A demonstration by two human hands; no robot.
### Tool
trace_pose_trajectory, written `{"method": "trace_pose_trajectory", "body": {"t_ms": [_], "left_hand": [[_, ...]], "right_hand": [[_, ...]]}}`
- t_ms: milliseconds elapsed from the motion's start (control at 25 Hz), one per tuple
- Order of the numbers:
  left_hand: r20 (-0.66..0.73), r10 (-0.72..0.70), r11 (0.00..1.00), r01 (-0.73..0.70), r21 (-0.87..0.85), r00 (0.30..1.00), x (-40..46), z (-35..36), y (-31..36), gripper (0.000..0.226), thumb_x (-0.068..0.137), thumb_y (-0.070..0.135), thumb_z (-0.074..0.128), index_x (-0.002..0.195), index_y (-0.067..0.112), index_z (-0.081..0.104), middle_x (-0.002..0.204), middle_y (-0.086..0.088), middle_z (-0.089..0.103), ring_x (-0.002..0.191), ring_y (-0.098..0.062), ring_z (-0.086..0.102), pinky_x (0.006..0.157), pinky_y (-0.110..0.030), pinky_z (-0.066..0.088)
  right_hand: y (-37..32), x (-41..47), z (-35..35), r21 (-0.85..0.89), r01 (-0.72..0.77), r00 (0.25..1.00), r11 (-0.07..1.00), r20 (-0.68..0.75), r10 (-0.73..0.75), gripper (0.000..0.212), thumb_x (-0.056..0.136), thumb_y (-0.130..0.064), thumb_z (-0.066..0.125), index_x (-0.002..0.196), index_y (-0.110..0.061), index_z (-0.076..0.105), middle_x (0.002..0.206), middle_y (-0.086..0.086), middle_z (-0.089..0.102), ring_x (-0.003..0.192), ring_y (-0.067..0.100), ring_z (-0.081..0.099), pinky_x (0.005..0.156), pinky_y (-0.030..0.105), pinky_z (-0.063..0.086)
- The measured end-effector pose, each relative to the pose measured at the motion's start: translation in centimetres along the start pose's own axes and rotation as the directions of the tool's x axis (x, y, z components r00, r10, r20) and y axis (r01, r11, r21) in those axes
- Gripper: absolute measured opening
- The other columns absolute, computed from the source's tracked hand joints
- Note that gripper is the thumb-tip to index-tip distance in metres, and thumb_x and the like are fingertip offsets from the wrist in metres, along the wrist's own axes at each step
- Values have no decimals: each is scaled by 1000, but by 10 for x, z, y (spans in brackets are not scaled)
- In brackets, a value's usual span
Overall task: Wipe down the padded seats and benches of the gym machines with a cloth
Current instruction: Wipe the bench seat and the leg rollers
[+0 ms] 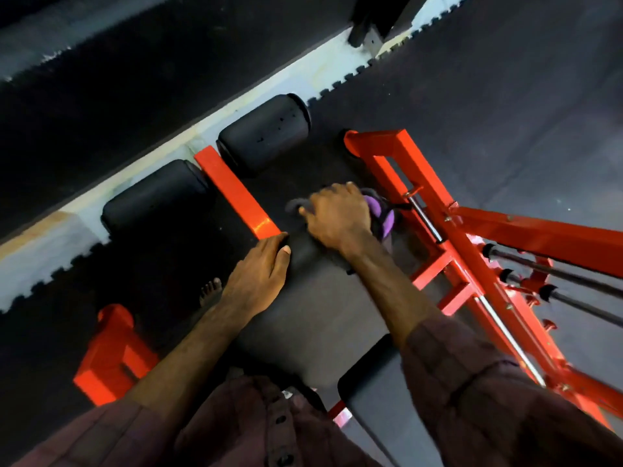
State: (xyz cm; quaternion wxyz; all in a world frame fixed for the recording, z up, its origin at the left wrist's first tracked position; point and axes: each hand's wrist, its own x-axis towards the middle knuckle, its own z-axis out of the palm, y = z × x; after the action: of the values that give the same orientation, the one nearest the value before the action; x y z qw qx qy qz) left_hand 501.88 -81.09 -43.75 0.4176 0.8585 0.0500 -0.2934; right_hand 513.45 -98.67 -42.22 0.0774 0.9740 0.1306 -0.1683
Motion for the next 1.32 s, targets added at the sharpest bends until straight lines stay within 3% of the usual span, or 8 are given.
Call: {"method": "trace_pose_trajectory", "body": {"t_ms": [80, 200, 360, 680, 880, 1080, 1240, 1320], "left_hand": [[-6, 24, 1000, -24, -11, 1000, 4, 0, 1, 60, 104, 55, 28, 151, 23, 47, 152, -2, 52, 139, -24, 52, 116, -50, 42], [-10, 49, 999, -49, 1, 999, 5, 1, 7, 49, 111, 37, 37, 154, 16, 47, 157, -4, 49, 145, -20, 46, 123, -33, 31], [-34, 74, 997, -73, 8, 997, 10, 6, 13, 55, 110, 40, 33, 158, 16, 45, 160, -1, 47, 149, -15, 41, 121, -23, 24], [10, 78, 997, -79, 24, 997, 26, 13, 37, 53, 114, 38, 34, 162, 16, 37, 166, 2, 39, 154, -11, 33, 121, -20, 19], [-15, 78, 997, -78, 12, 997, 23, 17, 35, 53, 114, 41, 33, 162, 18, 38, 165, 3, 41, 152, -9, 35, 121, -22, 22], [-30, 89, 995, -88, 41, 996, 24, 15, 38, 53, 113, 44, 34, 160, 22, 40, 164, 5, 42, 151, -10, 37, 118, -22, 23], [-50, 94, 995, -92, 44, 994, 24, 15, 37, 50, 113, 42, 36, 159, 23, 42, 161, 7, 45, 148, -7, 39, 115, -22, 25], [-36, 99, 995, -98, 32, 994, 23, 14, 37, 51, 112, 44, 36, 158, 23, 43, 161, 6, 46, 147, -8, 40, 113, -20, 25]], "right_hand": [[7, -36, 13, 179, 141, 977, 974, -184, -107, 44, 101, -49, 53, 126, -19, 72, 135, 6, 70, 137, 31, 54, 122, 52, 31], [37, -88, 41, 402, -49, 895, 914, -390, 219, 54, 107, -45, 49, 155, -20, 50, 164, 0, 44, 159, 28, 27, 129, 56, 18], [11, -68, 44, 812, -377, 579, 445, -168, 798, 58, 110, -45, 39, 160, -16, 40, 170, 1, 34, 160, 24, 24, 129, 54, 17], [38, -89, 91, 847, -524, 300, -86, 278, 912, 80, 99, -63, 23, 146, -7, 56, 151, 12, 58, 145, 33, 48, 123, 59, 27], [5, -127, 99, 913, -278, 565, 298, -95, 819, 55, 111, -43, 40, 159, -16, 41, 167, -3, 38, 156, 17, 32, 131, 40, 16], [52, -76, 75, 893, -450, 445, -11, 235, 864, 71, 98, -71, 25, 128, -19, 64, 130, 8, 70, 123, 34, 63, 106, 52, 49], [42, -56, 39, 838, -274, 678, 471, -179, 713, 51, 108, -54, 40, 150, -29, 54, 155, -6, 53, 141, 20, 50, 118, 37, 37], [29, -85, 47, 810, -207, 740, 549, -237, 629, 52, 109, -47, 44, 157, -28, 45, 164, -7, 41, 150, 18, 39, 123, 32, 27]]}}
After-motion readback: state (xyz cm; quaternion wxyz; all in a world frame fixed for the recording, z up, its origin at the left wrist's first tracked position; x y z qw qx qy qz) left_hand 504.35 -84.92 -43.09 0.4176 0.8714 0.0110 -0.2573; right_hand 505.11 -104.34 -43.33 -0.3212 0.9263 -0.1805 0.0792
